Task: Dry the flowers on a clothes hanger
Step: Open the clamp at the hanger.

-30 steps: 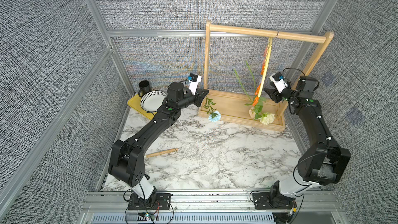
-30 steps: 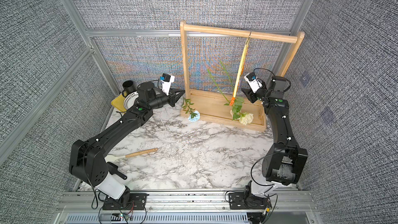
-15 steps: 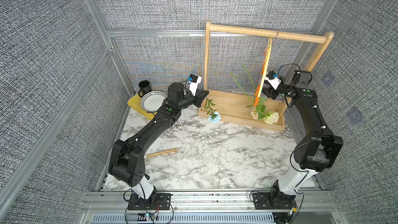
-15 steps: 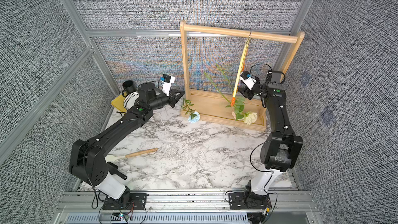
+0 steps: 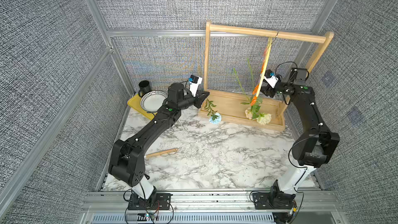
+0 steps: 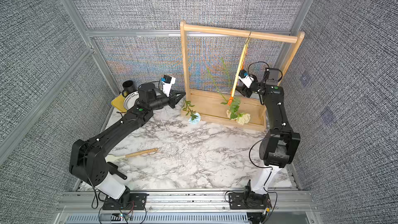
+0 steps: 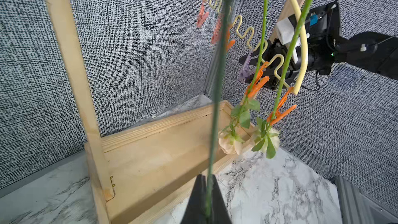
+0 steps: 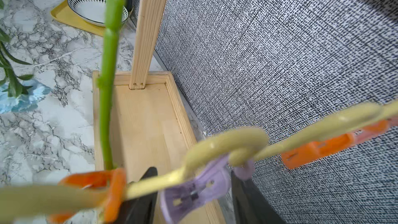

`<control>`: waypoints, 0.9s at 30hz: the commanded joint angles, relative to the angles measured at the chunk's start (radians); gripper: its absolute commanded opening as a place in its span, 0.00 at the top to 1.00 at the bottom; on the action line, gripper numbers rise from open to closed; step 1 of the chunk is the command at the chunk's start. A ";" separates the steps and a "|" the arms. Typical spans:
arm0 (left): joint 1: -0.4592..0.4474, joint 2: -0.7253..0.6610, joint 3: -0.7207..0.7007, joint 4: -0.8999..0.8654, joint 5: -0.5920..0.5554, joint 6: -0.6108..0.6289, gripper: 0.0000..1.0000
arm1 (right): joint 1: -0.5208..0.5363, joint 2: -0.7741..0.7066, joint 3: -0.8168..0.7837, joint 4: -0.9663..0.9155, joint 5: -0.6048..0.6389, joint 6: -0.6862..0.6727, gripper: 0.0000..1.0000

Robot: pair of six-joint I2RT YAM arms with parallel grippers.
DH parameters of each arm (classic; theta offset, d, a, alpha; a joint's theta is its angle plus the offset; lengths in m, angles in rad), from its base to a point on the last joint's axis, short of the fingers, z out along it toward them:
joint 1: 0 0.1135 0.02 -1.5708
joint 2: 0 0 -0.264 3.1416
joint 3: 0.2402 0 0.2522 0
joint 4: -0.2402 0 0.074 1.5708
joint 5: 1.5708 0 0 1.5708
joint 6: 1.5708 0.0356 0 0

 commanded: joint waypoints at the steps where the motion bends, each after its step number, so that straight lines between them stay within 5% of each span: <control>1: 0.001 -0.008 -0.001 0.003 0.022 0.015 0.98 | 0.000 0.002 0.014 -0.021 -0.018 -0.018 0.44; 6: 0.001 -0.004 0.001 0.000 0.026 0.015 0.98 | 0.000 0.007 0.027 -0.044 -0.076 -0.047 0.52; 18: 0.001 0.010 0.031 -0.025 0.039 0.022 0.98 | 0.000 0.025 0.064 -0.044 -0.080 -0.058 0.50; 27: 0.000 0.048 0.072 -0.020 0.040 0.007 0.98 | 0.014 0.046 0.086 -0.066 -0.110 -0.057 0.63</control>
